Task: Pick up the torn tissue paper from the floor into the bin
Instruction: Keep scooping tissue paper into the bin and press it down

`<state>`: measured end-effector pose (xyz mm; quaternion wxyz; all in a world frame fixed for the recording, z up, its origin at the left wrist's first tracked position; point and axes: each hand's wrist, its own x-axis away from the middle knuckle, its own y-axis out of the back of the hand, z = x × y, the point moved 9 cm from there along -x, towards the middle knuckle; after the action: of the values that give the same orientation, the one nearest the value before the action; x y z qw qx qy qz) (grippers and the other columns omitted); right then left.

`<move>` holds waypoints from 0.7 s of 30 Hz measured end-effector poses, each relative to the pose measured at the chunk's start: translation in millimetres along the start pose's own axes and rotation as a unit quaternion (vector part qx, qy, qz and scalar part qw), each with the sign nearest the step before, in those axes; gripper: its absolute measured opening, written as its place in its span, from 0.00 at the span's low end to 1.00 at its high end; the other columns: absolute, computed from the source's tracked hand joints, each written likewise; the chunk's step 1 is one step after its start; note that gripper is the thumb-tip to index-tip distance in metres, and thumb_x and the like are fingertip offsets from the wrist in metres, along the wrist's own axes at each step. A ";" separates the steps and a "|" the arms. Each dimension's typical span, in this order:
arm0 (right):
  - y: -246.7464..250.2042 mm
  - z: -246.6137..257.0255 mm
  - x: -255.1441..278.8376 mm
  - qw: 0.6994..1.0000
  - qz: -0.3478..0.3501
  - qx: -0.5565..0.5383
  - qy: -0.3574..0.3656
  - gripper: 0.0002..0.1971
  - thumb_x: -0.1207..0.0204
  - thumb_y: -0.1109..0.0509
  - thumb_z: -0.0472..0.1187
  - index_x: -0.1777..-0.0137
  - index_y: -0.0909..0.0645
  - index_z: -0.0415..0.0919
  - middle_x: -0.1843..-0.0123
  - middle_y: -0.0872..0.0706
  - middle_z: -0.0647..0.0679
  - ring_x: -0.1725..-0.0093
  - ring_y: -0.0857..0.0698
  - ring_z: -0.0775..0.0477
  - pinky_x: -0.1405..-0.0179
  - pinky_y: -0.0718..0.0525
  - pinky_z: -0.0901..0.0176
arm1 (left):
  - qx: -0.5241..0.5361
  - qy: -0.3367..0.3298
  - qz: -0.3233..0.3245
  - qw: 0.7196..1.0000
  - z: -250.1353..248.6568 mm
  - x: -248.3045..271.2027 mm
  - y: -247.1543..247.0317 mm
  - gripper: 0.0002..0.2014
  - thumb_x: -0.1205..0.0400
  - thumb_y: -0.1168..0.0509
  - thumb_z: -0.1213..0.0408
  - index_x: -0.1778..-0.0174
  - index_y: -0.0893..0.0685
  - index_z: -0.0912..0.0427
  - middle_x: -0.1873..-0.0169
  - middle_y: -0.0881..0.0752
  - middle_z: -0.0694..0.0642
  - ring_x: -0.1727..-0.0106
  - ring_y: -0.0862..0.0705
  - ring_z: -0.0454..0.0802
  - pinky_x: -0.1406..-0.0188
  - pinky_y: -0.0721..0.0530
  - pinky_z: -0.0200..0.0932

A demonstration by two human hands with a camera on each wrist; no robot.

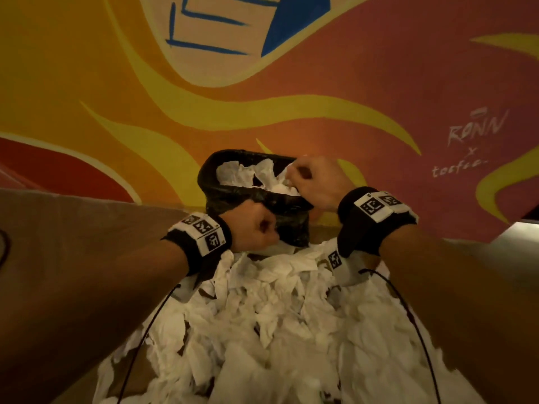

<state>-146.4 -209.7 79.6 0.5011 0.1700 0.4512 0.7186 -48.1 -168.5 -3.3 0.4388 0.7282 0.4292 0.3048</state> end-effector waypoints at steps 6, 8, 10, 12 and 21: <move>53.4 -1.0 53.1 0.999 -0.002 -0.026 -0.024 0.17 0.15 0.41 0.44 0.58 0.16 0.36 0.61 0.11 0.43 0.62 0.14 0.44 0.55 0.15 0.44 | -0.141 0.112 0.221 0.958 3.9 0.3 -125.9 0.43 0.25 0.41 0.30 0.17 0.45 0.44 0.17 0.43 0.54 0.18 0.39 0.60 0.20 0.38 0.58; 54.6 -8.1 69.1 0.999 0.014 -0.018 -0.042 0.16 0.15 0.40 0.43 0.57 0.15 0.35 0.60 0.11 0.40 0.60 0.13 0.42 0.54 0.15 0.43 | -0.169 0.113 0.271 0.941 15.5 1.5 -163.9 0.52 0.31 0.40 0.25 0.17 0.56 0.40 0.15 0.51 0.50 0.16 0.46 0.58 0.18 0.44 0.59; 49.9 -18.5 82.9 0.998 0.030 -0.003 -0.061 0.16 0.16 0.39 0.44 0.56 0.15 0.35 0.59 0.11 0.37 0.59 0.14 0.37 0.54 0.15 0.41 | -0.208 0.124 0.296 0.924 52.0 -5.6 -205.1 0.56 0.38 0.39 0.21 0.23 0.69 0.28 0.15 0.54 0.47 0.15 0.48 0.56 0.18 0.44 0.61; 42.6 -29.0 94.9 0.996 0.043 0.009 -0.076 0.15 0.17 0.38 0.45 0.57 0.15 0.37 0.59 0.11 0.38 0.59 0.14 0.37 0.55 0.15 0.41 | -0.180 0.134 0.309 0.924 97.0 -32.0 -256.3 0.52 0.34 0.36 0.25 0.31 0.74 0.19 0.15 0.57 0.45 0.15 0.47 0.55 0.19 0.42 0.60; -24.4 -53.8 125.9 0.974 0.185 -0.013 -0.132 0.10 0.19 0.35 0.45 0.49 0.13 0.43 0.51 0.10 0.48 0.56 0.14 0.50 0.57 0.14 0.55 | -0.056 0.122 0.152 0.979 -8.8 -5.3 -136.3 0.20 0.13 0.50 0.48 0.33 0.22 0.52 0.34 0.19 0.56 0.33 0.21 0.58 0.39 0.27 0.44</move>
<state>-225.5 -123.2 4.7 0.4166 0.3379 0.3321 0.7758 -106.4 -136.3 -122.7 0.3715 0.7166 0.3459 0.4784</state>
